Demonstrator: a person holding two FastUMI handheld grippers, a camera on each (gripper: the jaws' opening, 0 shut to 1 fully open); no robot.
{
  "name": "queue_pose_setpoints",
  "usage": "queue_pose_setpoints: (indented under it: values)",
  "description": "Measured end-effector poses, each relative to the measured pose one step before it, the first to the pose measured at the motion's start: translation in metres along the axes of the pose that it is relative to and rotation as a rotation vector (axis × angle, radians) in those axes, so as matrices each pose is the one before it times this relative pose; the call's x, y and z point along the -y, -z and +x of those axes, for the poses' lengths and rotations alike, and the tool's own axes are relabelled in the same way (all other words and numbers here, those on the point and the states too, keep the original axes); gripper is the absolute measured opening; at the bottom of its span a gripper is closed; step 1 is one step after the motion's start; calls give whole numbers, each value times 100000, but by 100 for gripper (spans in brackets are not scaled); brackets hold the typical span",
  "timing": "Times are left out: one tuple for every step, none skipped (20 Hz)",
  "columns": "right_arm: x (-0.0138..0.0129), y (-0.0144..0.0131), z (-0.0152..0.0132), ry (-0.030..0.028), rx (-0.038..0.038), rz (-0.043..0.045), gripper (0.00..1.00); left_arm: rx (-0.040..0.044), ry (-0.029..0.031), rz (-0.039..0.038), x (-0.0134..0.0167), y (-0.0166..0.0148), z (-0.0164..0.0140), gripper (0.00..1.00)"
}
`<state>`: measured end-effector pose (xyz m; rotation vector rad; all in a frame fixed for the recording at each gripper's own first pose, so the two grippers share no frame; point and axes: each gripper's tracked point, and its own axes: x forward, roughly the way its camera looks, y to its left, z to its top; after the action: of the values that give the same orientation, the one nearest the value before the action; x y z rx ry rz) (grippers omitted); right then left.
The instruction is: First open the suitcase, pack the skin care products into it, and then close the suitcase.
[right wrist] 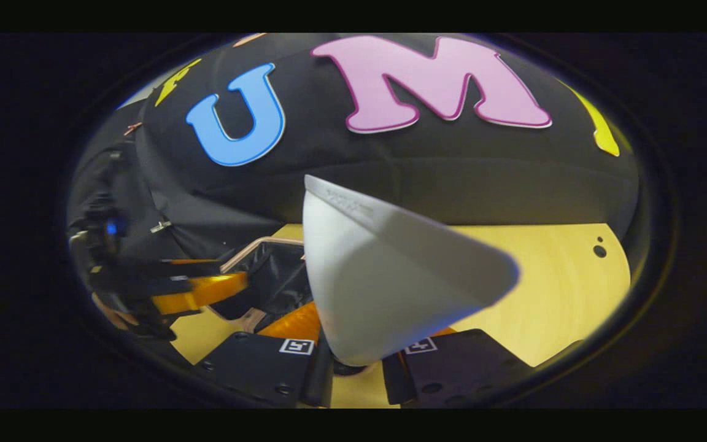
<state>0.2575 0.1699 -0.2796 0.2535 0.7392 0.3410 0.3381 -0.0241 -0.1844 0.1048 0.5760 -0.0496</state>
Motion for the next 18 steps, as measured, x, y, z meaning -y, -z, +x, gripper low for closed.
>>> queue_pose_setpoints:
  values:
    - [-616,945,799,360,-3143,-2821,31,2444,-557,-1105,-858,337,-1771,87]
    - [-406,1097,833,925,-3626,-3054,31,1646,-76,-1677,-690,287,-1645,88]
    - [-483,1305,1043,1380,-4870,-474,31,1676,101,-2042,-744,259,-1594,88]
    - [-412,1027,1042,911,-4022,1632,31,1205,46,-1747,-668,212,-1486,88]
    - [-223,745,1051,2006,-3362,1794,31,710,-92,-1284,-801,303,-1360,88]
    - [20,496,907,3097,-1600,147,30,1246,-2700,-530,-1210,265,-1297,88]
    - [144,458,917,3066,-1790,-725,30,1387,-2371,-1256,-987,165,-862,88]
    - [-125,473,534,1846,-1835,-106,29,379,-592,-1076,-607,411,-1279,88]
    - [-192,420,816,2012,-2160,1263,29,341,-868,-744,-649,402,-1071,90]
    - [373,179,709,2614,-1630,1437,29,-490,75,-310,-290,340,-1124,90]
    - [613,192,582,4177,-1981,1835,29,-342,-491,-64,-351,372,-847,90]
    - [865,324,671,3948,-2073,680,29,-988,448,72,-435,601,-201,90]
    - [828,145,644,3751,-1406,349,29,-1758,705,82,27,683,-407,90]
    - [395,343,597,2144,-2424,1205,30,-1097,-123,-196,-175,624,-280,90]
    - [-87,507,353,637,-2180,2198,39,-164,146,-266,-43,213,-377,90]
    - [104,473,206,1010,-2714,2059,31,28,440,-174,58,136,-318,90]
    - [303,321,288,912,-1423,1419,41,-203,427,25,60,116,-271,90]
    - [13,-177,125,861,342,442,42,-7,276,296,-45,249,-136,90]
